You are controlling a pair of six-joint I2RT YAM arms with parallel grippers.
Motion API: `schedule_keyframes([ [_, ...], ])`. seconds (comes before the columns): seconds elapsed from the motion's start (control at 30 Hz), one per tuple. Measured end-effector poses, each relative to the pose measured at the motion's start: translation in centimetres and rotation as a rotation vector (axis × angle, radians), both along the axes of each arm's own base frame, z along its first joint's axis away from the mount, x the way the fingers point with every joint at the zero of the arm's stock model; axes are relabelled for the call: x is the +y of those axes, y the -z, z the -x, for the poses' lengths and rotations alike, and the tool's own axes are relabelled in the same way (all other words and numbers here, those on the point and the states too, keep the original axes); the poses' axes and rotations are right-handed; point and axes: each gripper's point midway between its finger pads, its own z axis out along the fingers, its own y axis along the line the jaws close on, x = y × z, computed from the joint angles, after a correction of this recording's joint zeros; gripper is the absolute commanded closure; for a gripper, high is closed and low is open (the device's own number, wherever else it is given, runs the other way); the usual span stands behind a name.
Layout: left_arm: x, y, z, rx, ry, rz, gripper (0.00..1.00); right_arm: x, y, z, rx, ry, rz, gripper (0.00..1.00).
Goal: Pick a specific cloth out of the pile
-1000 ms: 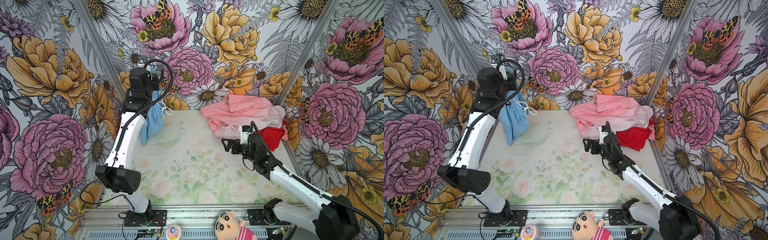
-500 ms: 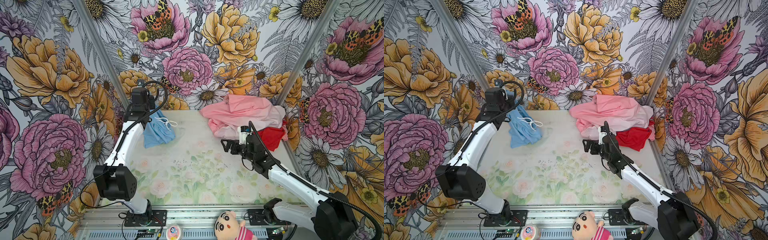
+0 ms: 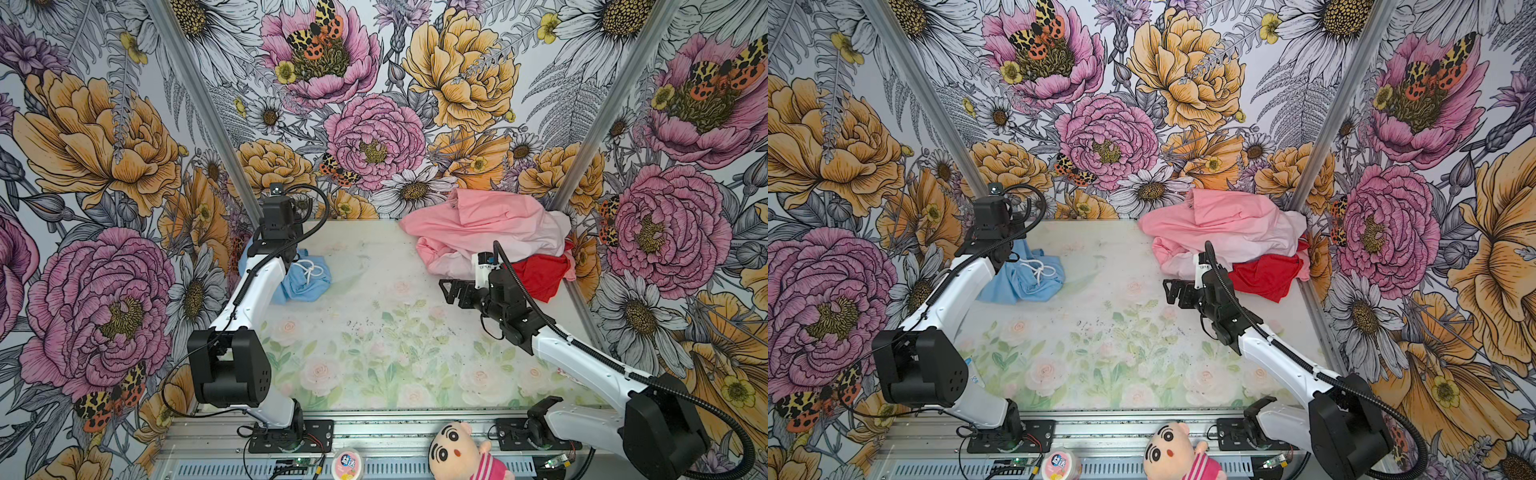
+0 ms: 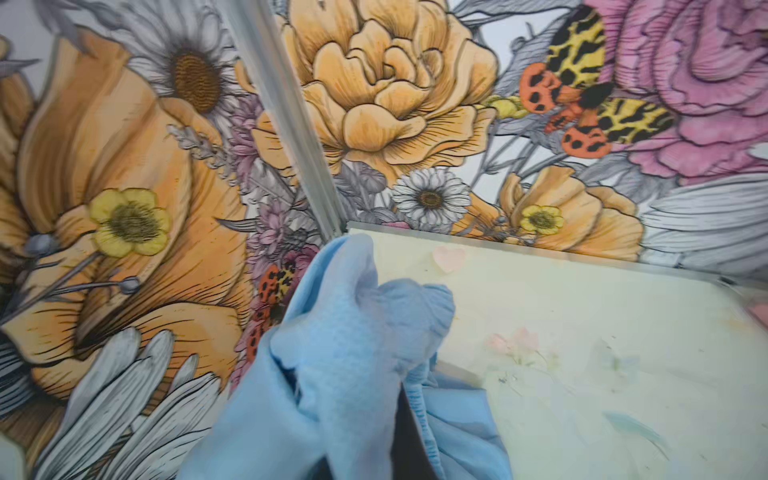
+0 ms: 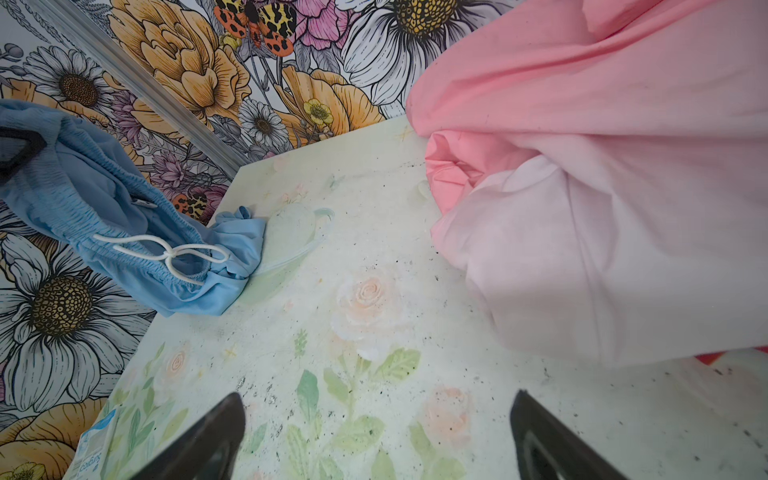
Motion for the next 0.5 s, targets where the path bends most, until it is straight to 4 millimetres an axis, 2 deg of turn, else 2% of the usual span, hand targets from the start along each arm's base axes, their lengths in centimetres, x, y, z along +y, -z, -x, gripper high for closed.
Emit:
schedule_keyframes([
  [0.17, -8.3, 1.9, -1.3, 0.05, 0.273, 0.038, 1.0, 0.0, 0.0, 0.0, 0.0, 0.0, 0.001, 0.0],
  [0.27, -10.7, 3.4, -1.5, 0.083, 0.362, 0.096, 1.0, -0.2, 0.0, -0.1, 0.0, 0.005, 0.001, 0.01],
  [0.37, -10.2, 4.5, -1.4, 0.096, 0.374, 0.181, 1.0, -0.2, 0.0, -0.1, 0.0, 0.006, 0.001, 0.01],
  [0.43, -8.4, 5.5, -1.5, 0.097, 0.347, 0.264, 1.0, -0.2, 0.0, -0.1, 0.001, 0.006, 0.001, 0.0],
  [0.5, -5.7, 7.2, -1.2, 0.111, 0.288, 0.346, 1.0, -0.2, 0.2, -0.1, 0.004, 0.006, 0.003, 0.0],
])
